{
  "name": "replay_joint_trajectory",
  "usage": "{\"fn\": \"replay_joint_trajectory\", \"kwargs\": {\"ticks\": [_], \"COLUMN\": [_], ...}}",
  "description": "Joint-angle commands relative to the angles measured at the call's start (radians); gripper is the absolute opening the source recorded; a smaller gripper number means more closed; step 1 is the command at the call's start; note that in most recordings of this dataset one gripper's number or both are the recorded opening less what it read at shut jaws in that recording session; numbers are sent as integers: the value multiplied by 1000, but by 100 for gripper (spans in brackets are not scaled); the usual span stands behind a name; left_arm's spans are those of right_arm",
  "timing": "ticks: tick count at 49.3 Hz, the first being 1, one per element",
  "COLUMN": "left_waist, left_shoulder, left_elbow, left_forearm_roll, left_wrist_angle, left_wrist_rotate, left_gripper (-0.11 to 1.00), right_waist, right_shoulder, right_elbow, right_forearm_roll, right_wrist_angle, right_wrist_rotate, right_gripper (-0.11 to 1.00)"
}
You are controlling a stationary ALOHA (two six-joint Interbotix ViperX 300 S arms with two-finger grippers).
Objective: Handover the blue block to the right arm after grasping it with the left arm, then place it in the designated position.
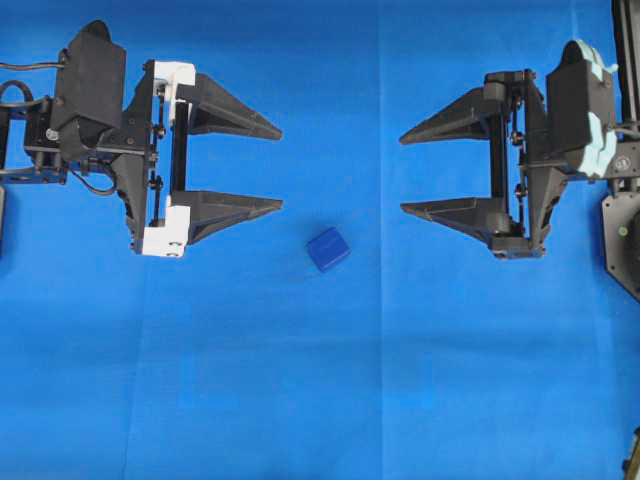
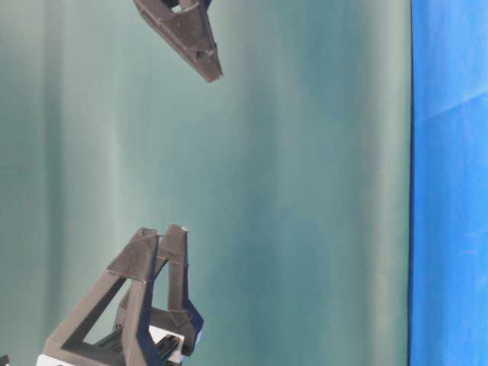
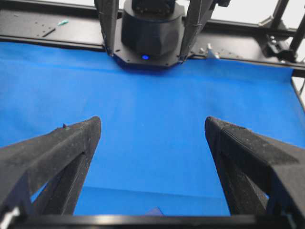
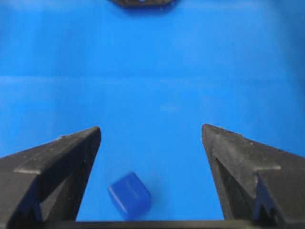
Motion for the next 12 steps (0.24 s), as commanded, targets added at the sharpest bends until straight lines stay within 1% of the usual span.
{"fn": "replay_joint_trajectory", "kwargs": {"ticks": [1,12], "left_waist": [0,-2], "left_shoulder": [-20,-20], "left_elbow": [-11,-11], "left_forearm_roll": [2,2], "left_wrist_angle": [-11,-11], "left_wrist_rotate": [2,2], "left_gripper": [93,93], "right_waist": [-11,-26], "right_shoulder": [-8,-8], "right_elbow": [9,58], "right_forearm_roll": [-3,-3], "right_wrist_angle": [-66,-152], "right_wrist_rotate": [-2,-9], "right_gripper": [83,83]}}
